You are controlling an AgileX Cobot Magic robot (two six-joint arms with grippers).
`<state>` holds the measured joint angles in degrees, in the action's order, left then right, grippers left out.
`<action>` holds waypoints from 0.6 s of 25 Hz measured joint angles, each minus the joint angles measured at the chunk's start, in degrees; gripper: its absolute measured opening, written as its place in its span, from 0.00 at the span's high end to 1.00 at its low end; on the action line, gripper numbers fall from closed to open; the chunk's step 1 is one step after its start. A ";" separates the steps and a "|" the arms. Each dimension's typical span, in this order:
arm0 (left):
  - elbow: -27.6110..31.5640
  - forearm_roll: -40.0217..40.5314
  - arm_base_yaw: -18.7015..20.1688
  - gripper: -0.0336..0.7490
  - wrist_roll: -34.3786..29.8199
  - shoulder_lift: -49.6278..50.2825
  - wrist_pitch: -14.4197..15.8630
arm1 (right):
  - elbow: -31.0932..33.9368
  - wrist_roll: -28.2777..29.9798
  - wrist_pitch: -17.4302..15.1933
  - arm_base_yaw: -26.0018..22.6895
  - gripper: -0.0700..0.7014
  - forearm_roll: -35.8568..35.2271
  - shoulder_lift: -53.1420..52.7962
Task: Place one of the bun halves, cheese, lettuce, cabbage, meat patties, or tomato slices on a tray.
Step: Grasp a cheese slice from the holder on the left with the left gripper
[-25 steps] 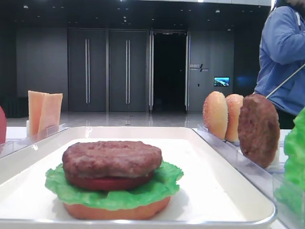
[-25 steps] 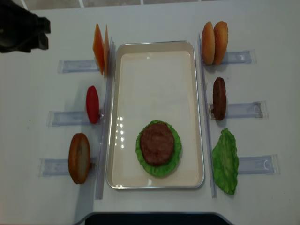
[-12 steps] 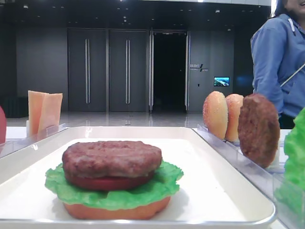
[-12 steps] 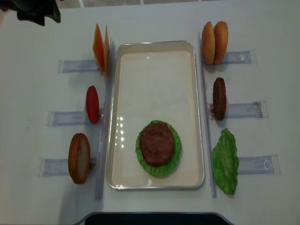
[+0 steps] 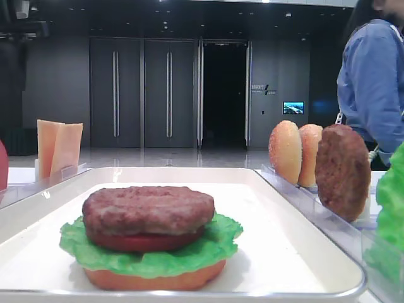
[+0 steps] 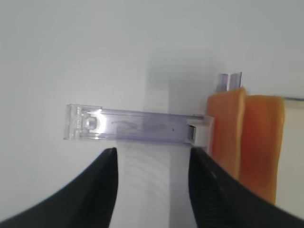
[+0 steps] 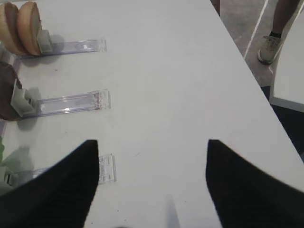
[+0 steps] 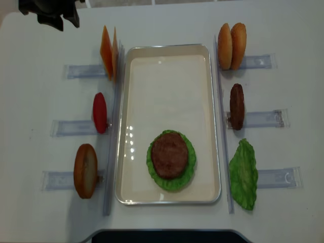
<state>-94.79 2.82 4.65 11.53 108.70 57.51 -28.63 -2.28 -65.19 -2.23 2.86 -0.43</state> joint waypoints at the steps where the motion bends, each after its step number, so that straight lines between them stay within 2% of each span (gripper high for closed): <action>1: 0.00 0.07 0.59 0.48 0.54 0.26 0.00 | 0.00 0.00 0.00 0.00 0.28 0.00 0.00; 15: 0.00 3.13 12.53 0.48 9.72 0.83 -1.46 | 0.00 -0.05 0.00 0.00 0.28 0.00 0.00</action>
<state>-94.79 5.94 17.18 21.25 109.53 56.05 -28.63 -2.34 -65.19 -2.23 2.86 -0.43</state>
